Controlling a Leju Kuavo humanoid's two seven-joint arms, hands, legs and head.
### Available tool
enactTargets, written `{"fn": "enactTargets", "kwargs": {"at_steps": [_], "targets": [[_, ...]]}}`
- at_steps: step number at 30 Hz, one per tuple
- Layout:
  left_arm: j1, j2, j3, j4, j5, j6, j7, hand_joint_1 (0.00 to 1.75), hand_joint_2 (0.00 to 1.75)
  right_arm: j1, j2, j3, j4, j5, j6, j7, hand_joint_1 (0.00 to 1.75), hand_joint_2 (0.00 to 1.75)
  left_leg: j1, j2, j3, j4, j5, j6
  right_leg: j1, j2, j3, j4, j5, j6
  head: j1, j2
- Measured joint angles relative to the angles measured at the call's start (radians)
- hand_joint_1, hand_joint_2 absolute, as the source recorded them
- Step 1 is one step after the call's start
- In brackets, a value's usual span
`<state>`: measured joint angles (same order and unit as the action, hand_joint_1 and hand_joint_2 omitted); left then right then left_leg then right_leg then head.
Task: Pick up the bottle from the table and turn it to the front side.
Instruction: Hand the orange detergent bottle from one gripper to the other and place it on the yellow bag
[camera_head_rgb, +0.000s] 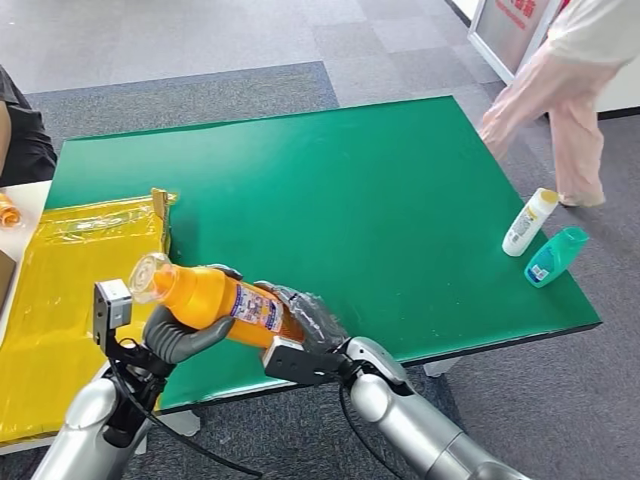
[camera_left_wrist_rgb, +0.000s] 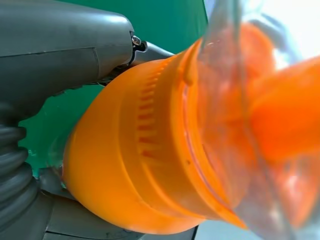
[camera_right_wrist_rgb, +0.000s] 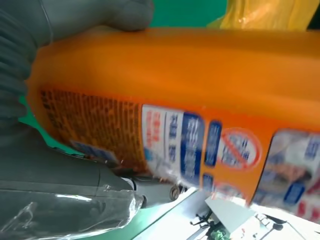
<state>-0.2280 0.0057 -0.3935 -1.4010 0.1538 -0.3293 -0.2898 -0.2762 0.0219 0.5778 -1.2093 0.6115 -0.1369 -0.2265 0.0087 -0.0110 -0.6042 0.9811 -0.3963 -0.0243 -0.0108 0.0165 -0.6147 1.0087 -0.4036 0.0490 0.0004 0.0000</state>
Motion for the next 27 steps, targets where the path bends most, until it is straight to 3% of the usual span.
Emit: {"fn": "enactTargets", "kwargs": {"at_steps": [5,13,18,23,27], "targets": [[-0.033,0.023,-0.007,-0.034,-0.122,0.073,0.025,1.75,1.75,0.018,-0.002,-0.025,0.0,-0.034,-0.044,0.01,0.0,1.75,0.0,0.0,0.0,0.0,0.0,0.0,0.0,0.0,0.0,0.0,0.0,0.0,0.0,0.0],[-0.23,0.137,-0.004,-0.073,-0.247,0.066,0.182,1.75,1.75,0.079,-0.023,-0.136,-0.012,-0.068,-0.049,-0.005,0.0,1.75,0.0,0.0,0.0,0.0,0.002,-0.001,0.001,0.0,-0.001,0.0,0.001,-0.001,0.0,0.0],[-0.418,0.233,-0.04,-0.043,-0.311,-0.056,0.309,1.75,1.75,0.125,-0.033,-0.213,-0.014,-0.069,-0.038,-0.023,0.0,1.75,0.0,0.0,0.0,0.0,0.002,-0.001,0.001,0.0,-0.001,0.0,0.002,-0.001,0.0,0.0],[-0.606,0.32,-0.147,0.043,-0.356,-0.183,0.387,1.75,1.75,0.158,-0.037,-0.271,-0.014,-0.069,-0.024,-0.037,0.0,1.75,0.0,0.001,-0.001,0.0,0.002,-0.001,0.001,0.001,-0.002,0.001,0.002,-0.002,0.0,0.0],[-0.696,0.368,-0.258,0.094,-0.39,-0.258,0.42,1.75,1.75,0.175,-0.037,-0.301,-0.013,-0.069,-0.016,-0.039,0.0,1.75,0.0,0.001,-0.001,0.0,0.002,-0.001,0.001,0.001,-0.002,0.001,0.002,-0.002,0.0,0.0]]}}
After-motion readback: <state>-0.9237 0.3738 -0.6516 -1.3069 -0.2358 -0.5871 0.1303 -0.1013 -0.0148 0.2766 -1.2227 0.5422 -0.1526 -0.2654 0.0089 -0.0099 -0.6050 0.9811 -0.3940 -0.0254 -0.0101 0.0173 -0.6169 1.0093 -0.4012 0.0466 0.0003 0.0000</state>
